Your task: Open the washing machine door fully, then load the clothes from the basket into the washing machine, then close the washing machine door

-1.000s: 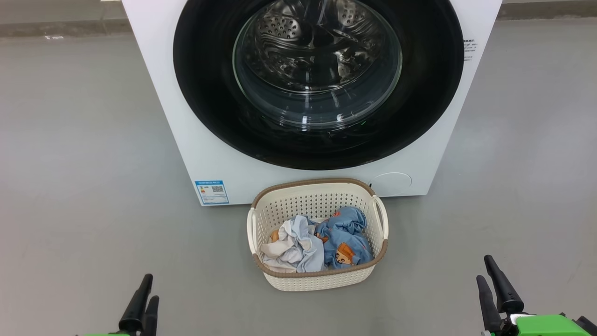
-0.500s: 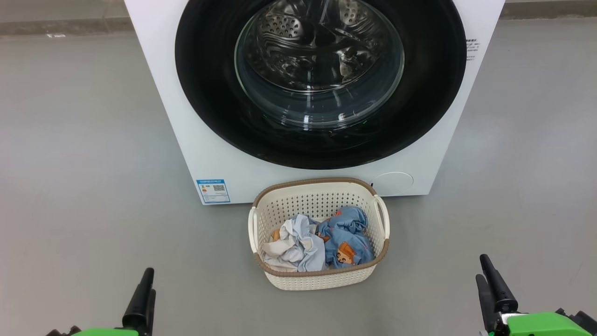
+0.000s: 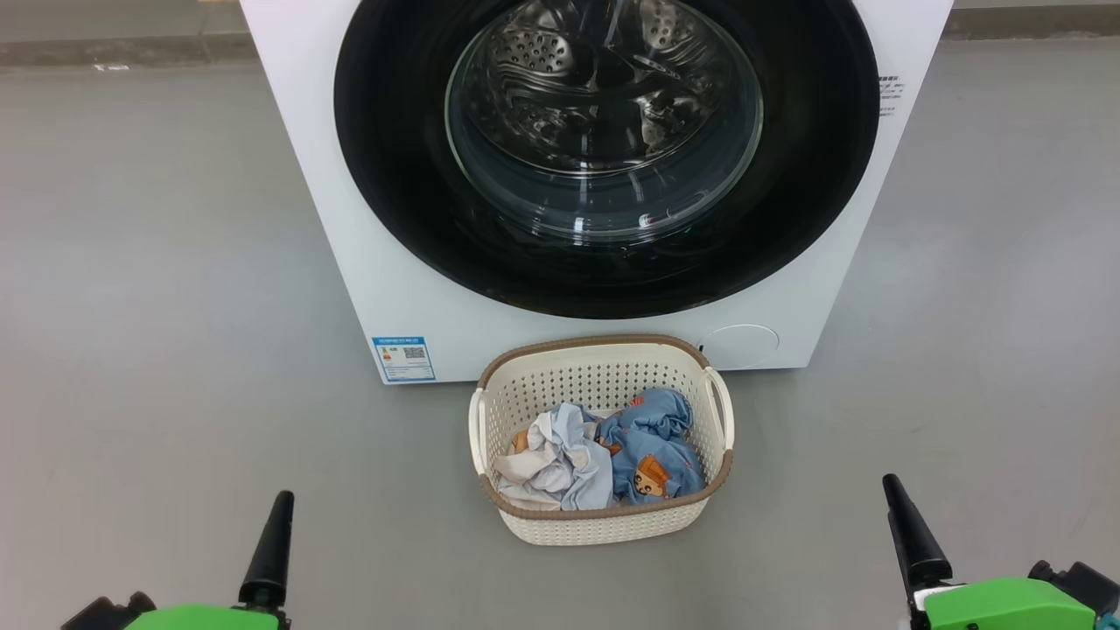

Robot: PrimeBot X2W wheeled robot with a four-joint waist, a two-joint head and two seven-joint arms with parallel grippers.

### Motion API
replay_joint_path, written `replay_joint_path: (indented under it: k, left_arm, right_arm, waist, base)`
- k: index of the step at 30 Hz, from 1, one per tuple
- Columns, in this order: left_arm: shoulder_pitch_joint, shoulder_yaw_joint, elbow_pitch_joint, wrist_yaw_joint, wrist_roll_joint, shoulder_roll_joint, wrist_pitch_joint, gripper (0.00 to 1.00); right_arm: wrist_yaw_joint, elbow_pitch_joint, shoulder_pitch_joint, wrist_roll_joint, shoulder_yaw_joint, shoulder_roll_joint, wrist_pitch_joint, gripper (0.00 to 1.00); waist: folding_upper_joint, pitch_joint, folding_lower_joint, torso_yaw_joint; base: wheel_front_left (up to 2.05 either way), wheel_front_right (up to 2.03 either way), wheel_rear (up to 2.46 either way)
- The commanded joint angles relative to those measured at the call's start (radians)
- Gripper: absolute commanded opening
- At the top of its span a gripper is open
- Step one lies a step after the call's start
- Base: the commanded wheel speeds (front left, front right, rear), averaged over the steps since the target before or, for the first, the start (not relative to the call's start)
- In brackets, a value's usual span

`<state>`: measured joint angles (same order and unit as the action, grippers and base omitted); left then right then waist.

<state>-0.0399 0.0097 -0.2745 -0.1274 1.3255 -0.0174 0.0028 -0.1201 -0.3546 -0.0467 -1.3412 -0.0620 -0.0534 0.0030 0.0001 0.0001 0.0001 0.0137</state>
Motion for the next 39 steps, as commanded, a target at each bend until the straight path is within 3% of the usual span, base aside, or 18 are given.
replay_joint_path:
  k: [1,39]
  left_arm:
    - [-0.024,0.007,0.037,-0.001,-0.037,-0.021,-0.013,1.00]
    - [-0.011,-0.042,0.089,-0.002,-0.503,-0.042,-0.122,1.00]
  right_arm:
    - [-0.003,0.028,-0.050,0.033,0.020,-0.015,-0.015,1.00]
    - [-0.006,0.008,-0.078,0.471,0.102,-0.068,-0.123,1.00]
  waist:
    - [-0.0001,0.000,-0.0001,0.001]
    - [-0.0001,-0.008,-0.0001,0.008]
  base:
    - [0.00,0.00,0.00]
    - [0.00,0.00,0.00]
